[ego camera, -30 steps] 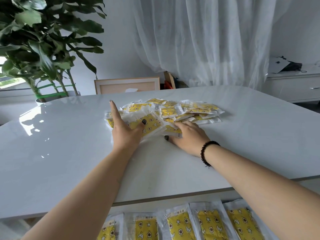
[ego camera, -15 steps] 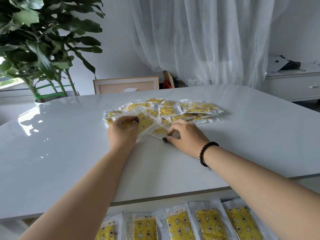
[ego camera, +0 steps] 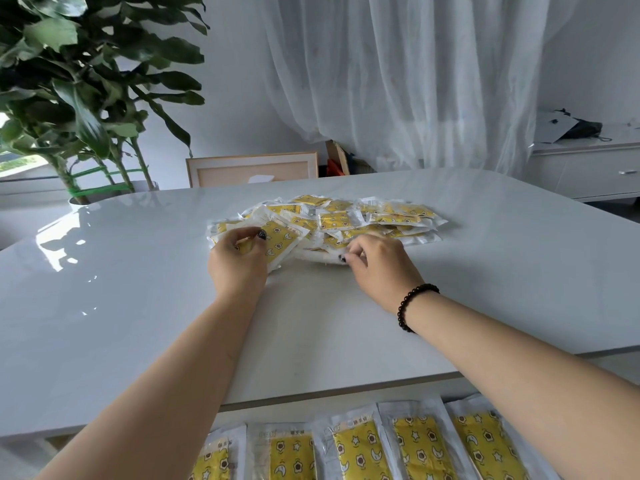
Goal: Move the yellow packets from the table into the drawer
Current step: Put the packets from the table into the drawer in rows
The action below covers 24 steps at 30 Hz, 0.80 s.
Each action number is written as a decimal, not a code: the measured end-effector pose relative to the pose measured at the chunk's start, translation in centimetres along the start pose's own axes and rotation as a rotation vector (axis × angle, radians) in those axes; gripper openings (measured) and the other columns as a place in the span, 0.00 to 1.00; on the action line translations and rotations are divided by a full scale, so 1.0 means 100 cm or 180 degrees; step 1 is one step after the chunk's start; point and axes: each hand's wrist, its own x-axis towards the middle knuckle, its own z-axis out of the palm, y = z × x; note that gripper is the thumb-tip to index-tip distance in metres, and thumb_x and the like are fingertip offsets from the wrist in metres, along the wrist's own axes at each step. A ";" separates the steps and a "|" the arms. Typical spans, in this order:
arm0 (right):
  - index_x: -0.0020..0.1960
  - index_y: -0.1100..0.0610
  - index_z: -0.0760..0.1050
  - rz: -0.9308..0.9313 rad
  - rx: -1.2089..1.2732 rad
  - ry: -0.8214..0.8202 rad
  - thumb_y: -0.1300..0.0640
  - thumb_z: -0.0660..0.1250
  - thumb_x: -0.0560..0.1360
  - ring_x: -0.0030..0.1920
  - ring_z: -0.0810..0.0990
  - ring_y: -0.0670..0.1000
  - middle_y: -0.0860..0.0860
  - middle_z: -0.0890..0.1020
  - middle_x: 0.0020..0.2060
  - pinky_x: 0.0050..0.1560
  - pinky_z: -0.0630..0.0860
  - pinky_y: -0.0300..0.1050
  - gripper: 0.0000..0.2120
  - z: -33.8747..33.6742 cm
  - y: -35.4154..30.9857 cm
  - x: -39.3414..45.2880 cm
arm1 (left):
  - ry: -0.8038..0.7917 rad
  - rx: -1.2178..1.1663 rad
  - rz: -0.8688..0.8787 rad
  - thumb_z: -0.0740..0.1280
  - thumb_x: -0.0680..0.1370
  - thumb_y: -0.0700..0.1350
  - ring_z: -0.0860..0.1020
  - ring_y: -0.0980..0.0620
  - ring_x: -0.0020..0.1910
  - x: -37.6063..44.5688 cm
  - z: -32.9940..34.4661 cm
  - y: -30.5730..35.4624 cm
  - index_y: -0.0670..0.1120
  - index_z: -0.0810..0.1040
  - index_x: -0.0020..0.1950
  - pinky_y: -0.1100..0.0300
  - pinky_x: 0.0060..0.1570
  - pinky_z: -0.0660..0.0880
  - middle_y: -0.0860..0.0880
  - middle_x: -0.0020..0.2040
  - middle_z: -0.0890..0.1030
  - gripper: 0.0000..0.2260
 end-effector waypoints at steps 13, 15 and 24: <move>0.45 0.63 0.77 -0.0038 0.1347 0.0728 0.65 0.66 0.75 0.44 0.79 0.36 0.48 0.82 0.42 0.44 0.73 0.27 0.02 -0.006 0.000 -0.002 | -0.1512 -0.0927 -0.0664 0.63 0.78 0.55 0.81 0.42 0.37 -0.008 0.005 0.006 0.45 0.86 0.38 0.53 0.41 0.76 0.39 0.41 0.84 0.19; 0.42 0.62 0.76 -0.0431 0.1188 0.0468 0.65 0.66 0.74 0.48 0.81 0.42 0.49 0.83 0.47 0.46 0.76 0.32 0.03 -0.001 -0.003 -0.004 | -0.1513 -0.1230 -0.0829 0.64 0.77 0.55 0.80 0.43 0.35 -0.006 0.003 0.008 0.43 0.84 0.41 0.58 0.34 0.75 0.41 0.41 0.84 0.18; 0.54 0.58 0.76 0.0048 0.0440 0.0411 0.63 0.68 0.72 0.59 0.75 0.52 0.50 0.78 0.53 0.60 0.69 0.39 0.10 -0.002 0.028 0.018 | -0.0767 -0.0781 -0.0740 0.69 0.74 0.43 0.81 0.43 0.33 -0.002 0.006 0.001 0.41 0.81 0.38 0.53 0.39 0.79 0.42 0.35 0.82 0.07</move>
